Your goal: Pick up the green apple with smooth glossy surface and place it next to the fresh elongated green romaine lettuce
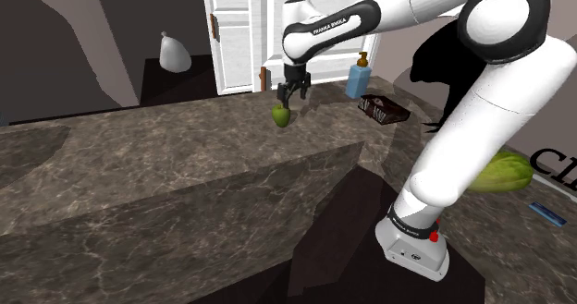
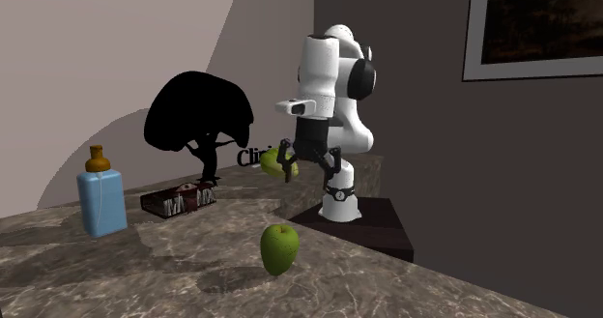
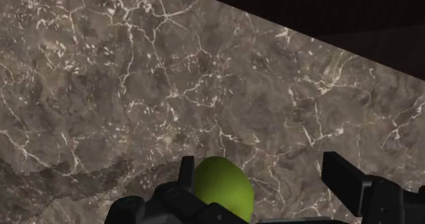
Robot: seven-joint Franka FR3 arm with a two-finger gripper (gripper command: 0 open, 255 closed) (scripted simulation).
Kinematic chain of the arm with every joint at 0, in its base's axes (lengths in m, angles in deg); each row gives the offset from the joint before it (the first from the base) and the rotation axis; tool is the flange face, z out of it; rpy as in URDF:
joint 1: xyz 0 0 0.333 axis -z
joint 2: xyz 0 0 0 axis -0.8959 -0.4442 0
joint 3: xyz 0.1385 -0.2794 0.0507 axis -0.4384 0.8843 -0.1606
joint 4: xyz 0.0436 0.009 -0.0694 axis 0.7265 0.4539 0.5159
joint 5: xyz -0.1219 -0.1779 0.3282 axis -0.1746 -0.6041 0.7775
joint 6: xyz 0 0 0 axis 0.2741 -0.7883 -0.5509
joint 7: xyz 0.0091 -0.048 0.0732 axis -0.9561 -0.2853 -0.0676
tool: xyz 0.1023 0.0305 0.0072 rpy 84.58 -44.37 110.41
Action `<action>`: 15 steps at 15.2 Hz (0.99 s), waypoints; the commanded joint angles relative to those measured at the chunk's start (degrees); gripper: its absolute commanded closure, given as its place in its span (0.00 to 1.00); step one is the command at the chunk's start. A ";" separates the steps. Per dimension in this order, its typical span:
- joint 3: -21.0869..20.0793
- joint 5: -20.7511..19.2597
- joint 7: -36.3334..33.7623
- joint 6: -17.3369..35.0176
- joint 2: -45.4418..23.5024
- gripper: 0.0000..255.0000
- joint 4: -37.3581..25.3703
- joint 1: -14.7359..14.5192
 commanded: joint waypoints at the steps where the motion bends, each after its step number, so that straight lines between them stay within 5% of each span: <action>1: 0.18 -0.24 -0.20 2.50 -4.10 0.00 -2.36 0.18; 10: 1.28 -0.40 0.51 8.74 -22.28 0.00 -17.56 1.51; 15: 1.41 -0.46 0.47 11.90 -24.35 0.00 -16.50 1.77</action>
